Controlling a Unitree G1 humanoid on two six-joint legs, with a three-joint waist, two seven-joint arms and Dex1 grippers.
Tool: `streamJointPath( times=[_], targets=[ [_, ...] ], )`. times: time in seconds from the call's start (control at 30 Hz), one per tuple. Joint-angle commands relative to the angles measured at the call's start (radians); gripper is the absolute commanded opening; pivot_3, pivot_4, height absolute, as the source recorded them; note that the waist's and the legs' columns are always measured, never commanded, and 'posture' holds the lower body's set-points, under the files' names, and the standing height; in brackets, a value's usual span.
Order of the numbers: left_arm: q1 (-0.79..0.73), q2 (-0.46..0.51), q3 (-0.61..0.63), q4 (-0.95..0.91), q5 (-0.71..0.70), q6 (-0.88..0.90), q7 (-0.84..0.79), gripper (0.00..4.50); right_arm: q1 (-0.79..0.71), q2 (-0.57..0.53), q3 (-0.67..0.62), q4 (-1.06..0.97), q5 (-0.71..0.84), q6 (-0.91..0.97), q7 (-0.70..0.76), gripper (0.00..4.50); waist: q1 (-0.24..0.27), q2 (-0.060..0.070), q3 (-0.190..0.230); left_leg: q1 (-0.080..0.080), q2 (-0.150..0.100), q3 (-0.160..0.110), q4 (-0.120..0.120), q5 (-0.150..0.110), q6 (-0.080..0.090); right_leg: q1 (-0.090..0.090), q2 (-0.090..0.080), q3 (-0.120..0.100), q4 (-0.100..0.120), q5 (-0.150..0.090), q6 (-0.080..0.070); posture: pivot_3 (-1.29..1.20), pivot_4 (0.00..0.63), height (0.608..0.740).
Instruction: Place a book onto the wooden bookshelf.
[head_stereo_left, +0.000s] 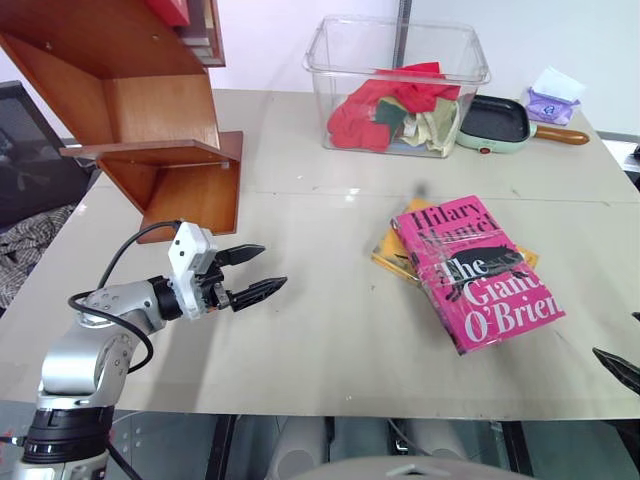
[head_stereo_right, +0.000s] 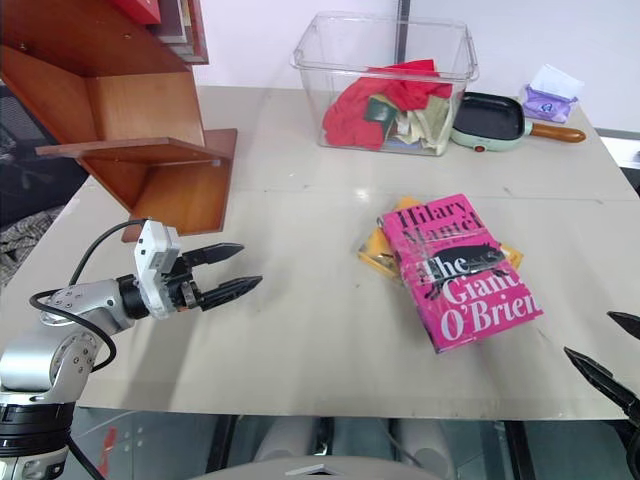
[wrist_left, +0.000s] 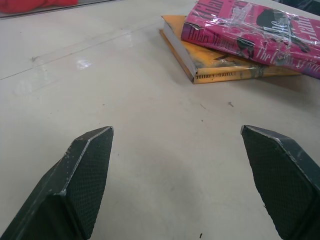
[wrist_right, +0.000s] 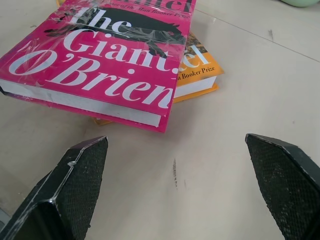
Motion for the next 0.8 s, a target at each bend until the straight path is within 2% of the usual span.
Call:
streamJointPath(
  times=[0.03, 0.17, 0.23, 0.3, 0.33, 0.37, 0.43, 0.53, 0.57, 0.8],
  targets=[
    [-0.065, 0.009, -0.014, -0.006, -0.004, -0.012, -0.019, 4.19, -0.025, 0.019, 0.010, -0.012, -0.035, -0.051, -0.062, 4.45, 0.003, 0.000, 0.000, 0.000, 0.000, 0.000, 0.000, 0.000, 0.000, 0.000, 0.000, 0.000, 0.000, 0.000, 0.000, 0.00, 0.150, 0.714],
    [-0.139, -0.004, -0.056, -0.014, -0.027, -0.003, -0.053, 4.19, -0.061, 0.035, 0.034, -0.012, -0.080, -0.059, -0.153, 4.45, 0.012, -0.001, 0.001, 0.000, 0.000, 0.001, 0.002, 0.000, 0.000, 0.000, 0.000, -0.001, 0.000, 0.000, 0.000, 0.00, 0.150, 0.714],
    [-0.156, -0.007, -0.063, -0.026, -0.038, -0.008, -0.074, 4.19, -0.066, 0.016, 0.028, 0.003, -0.047, -0.007, -0.160, 3.95, 0.011, 0.001, 0.001, 0.000, -0.001, 0.001, 0.001, 0.000, 0.000, 0.000, 0.000, 0.001, 0.001, 0.000, 0.000, 0.00, 0.150, 0.714],
    [-0.166, -0.010, -0.064, -0.042, -0.053, -0.017, -0.104, 4.19, -0.076, -0.003, 0.020, 0.017, -0.028, 0.016, -0.159, 3.17, 0.009, 0.001, 0.001, 0.000, -0.001, 0.001, 0.001, 0.000, 0.000, 0.000, 0.000, 0.001, 0.000, 0.001, -0.001, 0.00, 0.150, 0.714],
    [-0.167, -0.009, -0.065, -0.053, -0.061, -0.025, -0.125, 4.19, -0.088, -0.013, 0.021, 0.022, -0.030, 0.011, -0.160, 2.46, 0.009, 0.001, 0.001, 0.000, 0.000, 0.001, 0.001, 0.000, 0.000, 0.000, 0.001, 0.001, 0.000, 0.002, -0.003, 0.00, 0.150, 0.714],
    [-0.167, -0.010, -0.065, -0.063, -0.070, -0.037, -0.145, 4.19, -0.101, -0.027, 0.024, 0.022, -0.023, 0.018, -0.160, 2.39, 0.008, 0.001, 0.001, 0.000, -0.001, 0.001, 0.001, 0.000, 0.001, 0.000, 0.001, 0.001, 0.000, 0.002, -0.003, 0.00, 0.150, 0.714],
    [-0.168, -0.013, -0.061, -0.080, -0.091, -0.051, -0.174, 4.19, -0.143, -0.063, 0.043, 0.022, -0.023, 0.035, -0.173, 1.67, 0.006, 0.001, 0.002, 0.000, -0.001, 0.001, 0.000, 0.000, 0.001, 0.000, 0.001, 0.001, -0.001, 0.002, -0.003, 0.00, 0.150, 0.714],
    [-0.158, -0.014, -0.058, -0.096, -0.104, -0.073, -0.203, 4.19, -0.213, -0.118, 0.089, 0.017, -0.043, 0.073, -0.213, 0.15, 0.004, 0.000, 0.002, 0.000, -0.001, 0.002, 0.000, 0.000, 0.001, 0.000, 0.001, 0.003, -0.001, 0.001, -0.002, 0.00, 0.150, 0.714],
    [-0.151, -0.022, -0.052, -0.104, -0.106, -0.098, -0.213, 4.19, -0.245, -0.138, 0.112, 0.017, -0.056, 0.093, -0.239, 0.02, 0.004, 0.000, 0.002, 0.000, -0.001, 0.002, 0.001, 0.000, 0.001, 0.000, 0.001, 0.003, 0.000, 0.000, 0.000, 0.00, 0.150, 0.714],
    [-0.103, -0.013, -0.043, -0.147, -0.126, -0.105, -0.221, 4.19, -0.481, -0.308, 0.305, 0.028, -0.047, 0.397, -0.355, 0.02, 0.006, 0.000, 0.003, 0.000, -0.001, 0.002, 0.001, 0.000, 0.001, 0.000, 0.002, 0.003, 0.000, 0.002, -0.003, 0.00, 0.150, 0.714]
  ],
)
